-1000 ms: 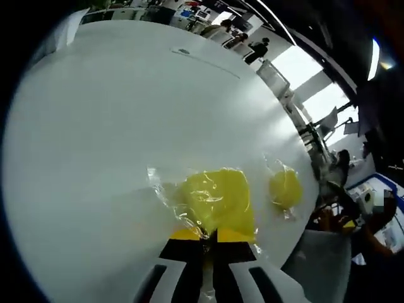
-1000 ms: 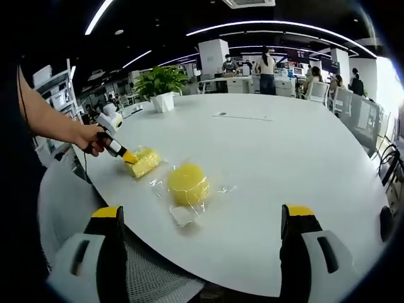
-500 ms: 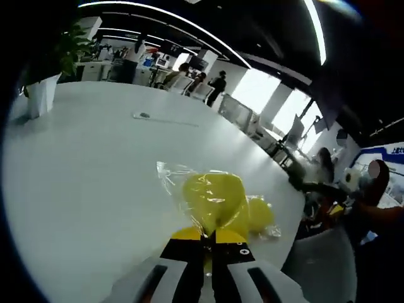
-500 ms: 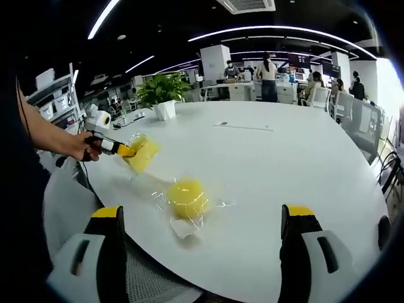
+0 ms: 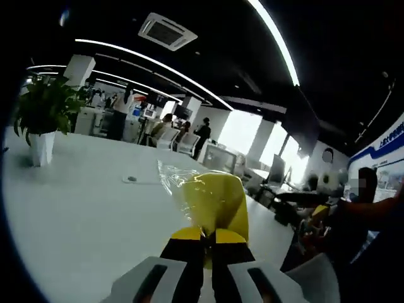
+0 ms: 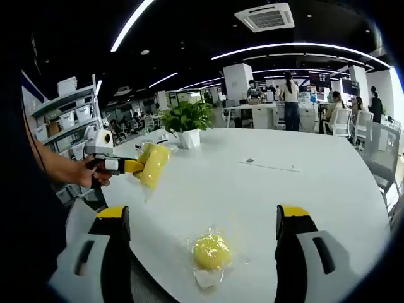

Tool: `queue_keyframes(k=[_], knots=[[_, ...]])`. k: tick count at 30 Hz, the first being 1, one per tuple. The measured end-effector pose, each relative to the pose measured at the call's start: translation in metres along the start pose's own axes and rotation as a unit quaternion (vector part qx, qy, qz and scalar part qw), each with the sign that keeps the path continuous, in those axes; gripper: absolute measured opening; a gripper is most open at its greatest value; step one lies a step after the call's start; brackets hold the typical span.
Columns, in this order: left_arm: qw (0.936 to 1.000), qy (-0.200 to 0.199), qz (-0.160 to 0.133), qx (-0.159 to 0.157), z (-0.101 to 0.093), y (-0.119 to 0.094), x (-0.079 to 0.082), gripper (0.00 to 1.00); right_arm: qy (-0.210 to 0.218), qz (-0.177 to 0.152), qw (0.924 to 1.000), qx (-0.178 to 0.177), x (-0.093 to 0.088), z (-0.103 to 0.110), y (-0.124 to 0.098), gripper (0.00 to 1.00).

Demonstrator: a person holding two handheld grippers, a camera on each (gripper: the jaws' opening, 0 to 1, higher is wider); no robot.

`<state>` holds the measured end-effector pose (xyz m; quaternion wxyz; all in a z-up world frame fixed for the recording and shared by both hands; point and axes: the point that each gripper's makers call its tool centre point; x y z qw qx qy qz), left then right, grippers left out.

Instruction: Compare the silicone blocks by pressing each to a similar depth, holding the contact briefly, and releasing to observe deformation and rebound differences across the visible hardness samples.

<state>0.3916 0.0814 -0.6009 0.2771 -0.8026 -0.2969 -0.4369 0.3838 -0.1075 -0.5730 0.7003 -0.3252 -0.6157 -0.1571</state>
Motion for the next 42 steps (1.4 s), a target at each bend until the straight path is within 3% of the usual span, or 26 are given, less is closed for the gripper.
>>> queue_keyframes(k=[2,7,13,17,20,23,26,31,33,36,42], knots=[[0.9999,0.011,-0.008,0.001,-0.005,0.000,0.007,0.00,-0.001,-0.011,0.9999,0.001,0.019,0.001,0.009,0.97],[0.9991,0.033,-0.026,-0.001,-0.017,-0.002,0.022,0.00,-0.003,-0.019,0.9993,0.032,0.049,0.012,0.031,0.96],[0.9982,0.049,-0.033,-0.013,-0.030,-0.002,0.030,0.00,0.018,-0.027,0.9956,0.088,0.069,0.043,0.053,0.79],[0.9976,0.038,-0.038,-0.042,-0.045,0.000,0.034,0.00,0.023,-0.032,0.9928,0.113,0.072,0.059,0.068,0.71],[0.9963,0.037,-0.040,-0.066,-0.057,-0.001,0.033,0.00,-0.012,-0.045,0.9890,0.140,0.077,0.075,0.075,0.62],[0.9956,0.040,-0.037,-0.076,-0.062,-0.003,0.030,0.00,-0.006,-0.040,0.9876,0.152,0.078,0.082,0.082,0.57],[0.9953,0.040,-0.036,-0.080,-0.065,-0.005,0.029,0.00,0.038,-0.031,0.9846,0.168,0.076,0.088,0.085,0.44],[0.9938,0.030,-0.040,-0.100,-0.072,-0.005,0.032,0.00,0.042,-0.024,0.9843,0.170,0.071,0.095,0.089,0.31],[0.9933,0.037,-0.037,-0.103,-0.070,-0.002,0.032,0.00,0.065,-0.026,0.9814,0.179,0.073,0.094,0.086,0.27],[0.9937,0.033,-0.021,-0.105,-0.071,-0.001,0.030,0.00,0.060,-0.025,0.9805,0.186,0.072,0.094,0.087,0.20],[0.9950,0.034,-0.009,-0.093,-0.059,-0.001,0.030,0.00,0.017,-0.042,0.9827,0.180,0.071,0.097,0.099,0.07]])
Point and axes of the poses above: the point that each gripper's makers call its tool centre point, and the gripper's own axes: y roughly forward along the fingers, z roughly to its left, x roughly out of its top, and after that the axes turned 8 degrees about -y, right-handed
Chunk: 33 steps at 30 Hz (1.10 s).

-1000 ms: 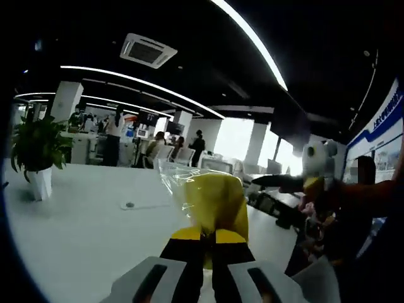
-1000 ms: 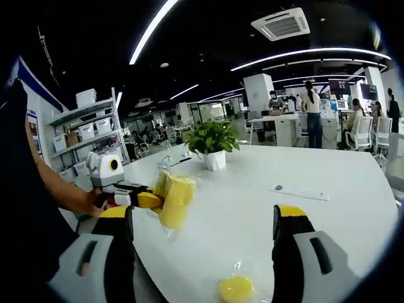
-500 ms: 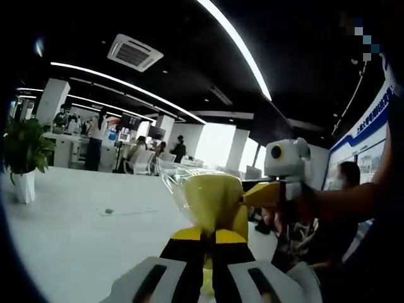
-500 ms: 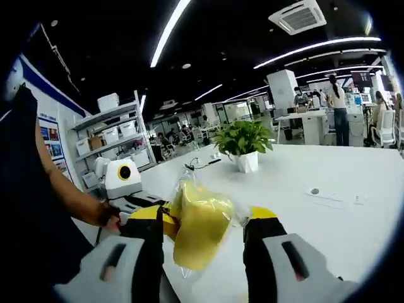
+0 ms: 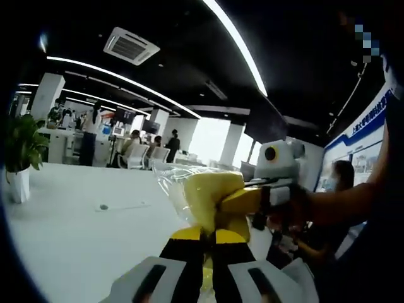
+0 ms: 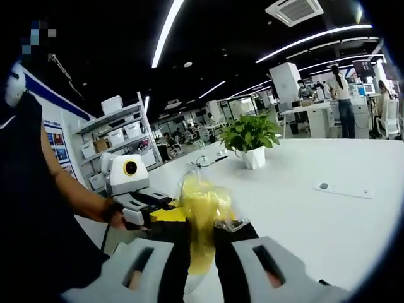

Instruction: Compare the silicone blocks by pressing each to a similar depth, holding the contact briefly, and releasing to observe deformation and rebound differences across the visible hardness samples.

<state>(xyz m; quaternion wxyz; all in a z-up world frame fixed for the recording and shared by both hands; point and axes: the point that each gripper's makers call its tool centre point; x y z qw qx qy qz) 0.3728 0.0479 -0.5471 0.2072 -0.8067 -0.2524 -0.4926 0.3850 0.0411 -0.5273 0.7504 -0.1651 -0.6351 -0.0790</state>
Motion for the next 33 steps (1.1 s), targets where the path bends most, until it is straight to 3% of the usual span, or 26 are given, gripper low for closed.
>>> queue_keyframes(k=[10,13,33], knots=[[0.9995,0.029,0.010,0.002,0.001,-0.008,0.007,0.01,0.005,0.019,0.9995,0.026,0.009,0.006,0.008,0.00],[0.9998,-0.010,0.010,-0.011,0.001,-0.009,0.008,0.02,0.005,0.018,0.9994,0.029,0.008,0.007,0.009,0.00],[0.9979,-0.015,0.051,-0.036,0.007,-0.003,0.003,0.01,0.025,0.028,0.9984,0.042,0.001,-0.002,0.012,0.00]])
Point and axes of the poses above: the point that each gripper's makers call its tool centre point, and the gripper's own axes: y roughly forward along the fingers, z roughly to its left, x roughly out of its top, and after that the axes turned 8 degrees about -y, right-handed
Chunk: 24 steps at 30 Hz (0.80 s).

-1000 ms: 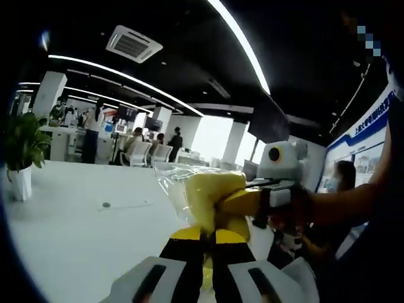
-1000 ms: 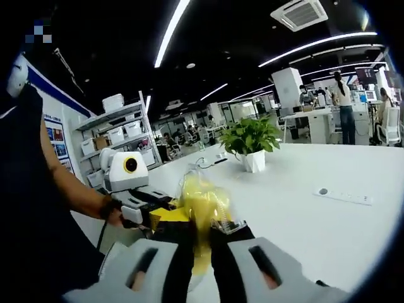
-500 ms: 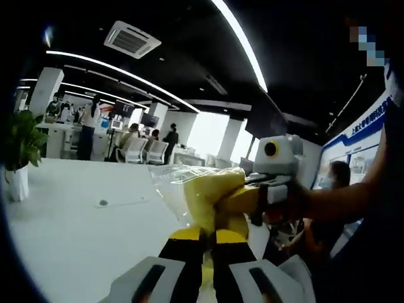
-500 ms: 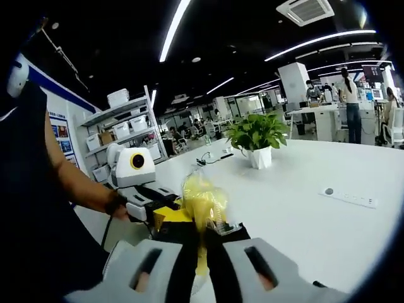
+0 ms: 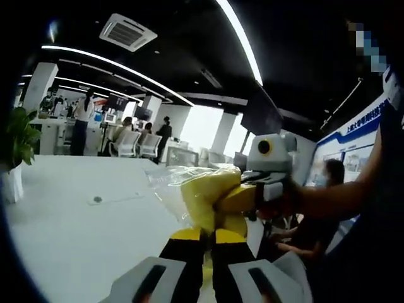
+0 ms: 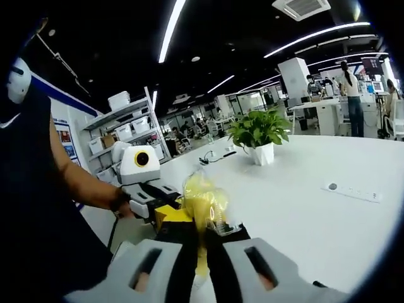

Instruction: Compare the silicone blocks by pressing each to a similar depth, holding the contact briefly, and releasing to observe deformation and rebound differences across the visible hardness samples.

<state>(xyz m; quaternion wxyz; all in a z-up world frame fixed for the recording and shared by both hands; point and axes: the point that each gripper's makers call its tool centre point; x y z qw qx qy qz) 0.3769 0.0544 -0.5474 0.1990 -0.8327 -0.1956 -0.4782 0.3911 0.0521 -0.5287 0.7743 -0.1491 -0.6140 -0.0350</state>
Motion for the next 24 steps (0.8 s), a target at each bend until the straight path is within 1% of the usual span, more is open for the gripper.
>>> queue_keyframes(k=[2,3,6,7,10,11,12,15,20,24], knots=[[1.0000,0.004,0.003,0.003,0.001,0.000,-0.001,0.01,-0.003,0.003,1.0000,-0.002,-0.002,0.001,0.002,0.00],[0.9999,0.006,0.005,0.011,0.003,0.000,-0.002,0.01,-0.004,0.003,1.0000,-0.004,-0.003,0.000,0.002,0.00],[0.9999,0.002,0.001,0.016,0.005,0.000,-0.001,0.01,-0.001,-0.003,1.0000,-0.007,-0.001,-0.001,0.003,0.00],[0.9998,0.007,-0.001,0.017,0.005,-0.001,0.001,0.00,-0.004,-0.004,1.0000,-0.007,0.000,-0.001,0.003,0.00],[0.9997,0.013,0.003,0.022,0.005,-0.003,0.000,0.00,0.004,0.000,1.0000,-0.003,0.001,-0.001,0.005,0.00],[0.9996,0.015,0.004,0.022,0.005,-0.004,0.000,0.00,0.002,0.006,1.0000,0.000,0.000,0.000,0.007,0.00],[0.9996,0.015,0.003,0.023,0.005,-0.006,0.000,0.00,-0.003,0.007,1.0000,0.002,0.000,0.002,0.008,0.00],[0.9996,0.011,-0.005,0.024,0.004,-0.013,0.002,0.01,0.002,0.004,0.9999,0.011,0.004,0.008,0.012,0.00],[0.9992,0.011,-0.017,0.033,0.007,-0.015,0.005,0.01,0.001,-0.001,0.9999,0.015,0.005,0.009,0.014,0.00],[0.9994,0.007,-0.020,0.026,0.003,-0.016,0.008,0.02,0.001,-0.004,0.9999,0.016,0.010,0.012,0.011,0.00]])
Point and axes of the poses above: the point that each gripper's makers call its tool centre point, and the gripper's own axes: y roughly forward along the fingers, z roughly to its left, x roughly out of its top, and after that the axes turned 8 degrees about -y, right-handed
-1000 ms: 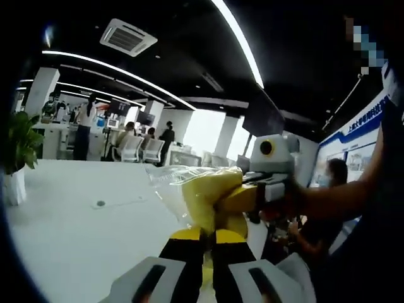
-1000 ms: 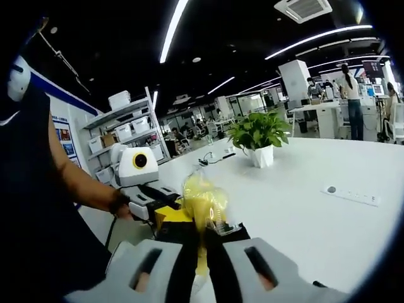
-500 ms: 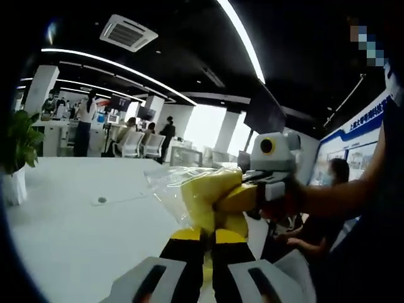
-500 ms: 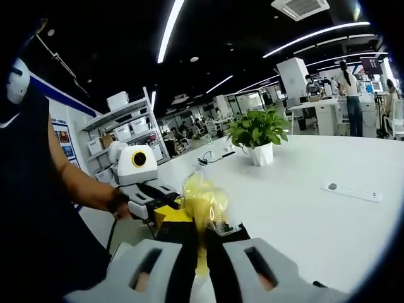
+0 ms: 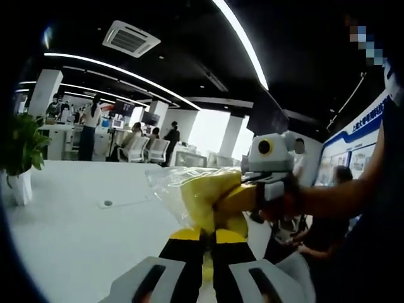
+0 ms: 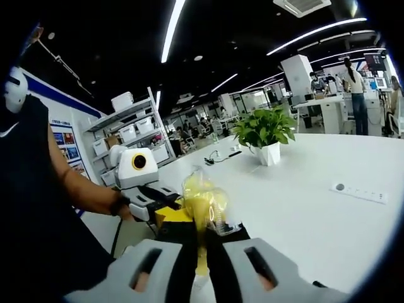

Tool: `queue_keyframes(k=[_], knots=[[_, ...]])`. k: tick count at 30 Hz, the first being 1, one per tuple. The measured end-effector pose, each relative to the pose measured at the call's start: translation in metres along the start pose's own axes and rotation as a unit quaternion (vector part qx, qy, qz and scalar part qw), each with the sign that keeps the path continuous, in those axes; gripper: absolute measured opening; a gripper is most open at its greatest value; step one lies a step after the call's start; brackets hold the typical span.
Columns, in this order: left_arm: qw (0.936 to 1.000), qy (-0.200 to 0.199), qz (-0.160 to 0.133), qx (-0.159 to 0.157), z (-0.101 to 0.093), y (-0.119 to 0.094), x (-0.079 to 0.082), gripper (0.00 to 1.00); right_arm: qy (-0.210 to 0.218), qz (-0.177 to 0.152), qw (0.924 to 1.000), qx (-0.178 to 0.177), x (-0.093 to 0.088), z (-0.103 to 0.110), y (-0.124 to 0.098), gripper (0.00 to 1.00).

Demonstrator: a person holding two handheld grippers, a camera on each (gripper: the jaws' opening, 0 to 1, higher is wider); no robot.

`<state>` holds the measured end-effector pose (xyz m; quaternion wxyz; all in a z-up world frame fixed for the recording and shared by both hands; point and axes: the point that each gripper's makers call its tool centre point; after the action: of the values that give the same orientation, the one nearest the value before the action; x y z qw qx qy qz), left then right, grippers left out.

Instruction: Compare the silicone blocks by pressing each to a similar depth, holding the contact briefly, and releasing to observe deformation and rebound differences across the visible hardness samples.

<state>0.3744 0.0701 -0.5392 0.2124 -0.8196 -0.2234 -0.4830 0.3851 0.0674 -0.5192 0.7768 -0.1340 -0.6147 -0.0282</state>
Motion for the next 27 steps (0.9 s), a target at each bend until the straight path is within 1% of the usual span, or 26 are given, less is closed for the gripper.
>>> queue_keyframes(k=[3,4,7,10,11,14,15,16,21,24,27], knots=[[1.0000,-0.002,0.003,-0.001,-0.001,0.001,-0.001,0.01,0.007,0.003,1.0000,-0.002,-0.001,-0.001,-0.001,0.00],[1.0000,-0.003,0.007,0.001,-0.002,0.003,-0.003,0.01,0.027,0.013,0.9995,-0.005,-0.003,-0.003,-0.002,0.00],[1.0000,-0.003,0.003,0.003,-0.002,0.003,-0.002,0.01,0.019,0.008,0.9998,-0.005,-0.002,-0.003,-0.003,0.00],[1.0000,0.003,-0.001,0.004,-0.004,0.002,0.001,0.01,0.023,-0.001,0.9997,0.004,0.000,-0.002,-0.004,0.00],[1.0000,0.005,-0.004,0.005,-0.005,0.001,0.002,0.01,0.013,-0.004,0.9998,0.017,0.002,0.000,-0.003,0.00],[0.9999,0.001,-0.012,0.009,-0.005,-0.003,0.004,0.02,-0.002,-0.002,0.9998,0.022,0.005,0.003,-0.001,0.00],[0.9999,0.000,-0.014,0.008,-0.005,-0.004,0.004,0.02,-0.016,-0.002,0.9995,0.026,0.006,0.005,0.001,0.00],[0.9998,-0.001,-0.015,0.008,-0.004,-0.005,0.005,0.02,-0.014,-0.001,0.9996,0.026,0.006,0.005,0.001,0.00],[0.9998,-0.008,-0.016,0.007,-0.004,-0.007,0.007,0.02,-0.032,-0.008,0.9991,0.028,0.008,0.007,0.002,0.00],[0.9997,-0.020,-0.014,0.005,-0.006,-0.007,0.006,0.01,-0.034,-0.005,0.9990,0.030,0.008,0.009,0.001,0.00],[0.9996,-0.023,-0.017,0.000,-0.009,-0.009,0.006,0.01,-0.034,-0.004,0.9989,0.031,0.010,0.013,0.000,0.00]])
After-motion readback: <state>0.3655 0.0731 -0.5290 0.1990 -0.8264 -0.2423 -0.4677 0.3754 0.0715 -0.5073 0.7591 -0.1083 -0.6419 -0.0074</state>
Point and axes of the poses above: the point that each gripper's makers call its tool centre point, and the gripper's own axes: y roughly forward along the fingers, z roughly to its left, x roughly out of its top, and after that the axes turned 8 degrees about -y, right-handed
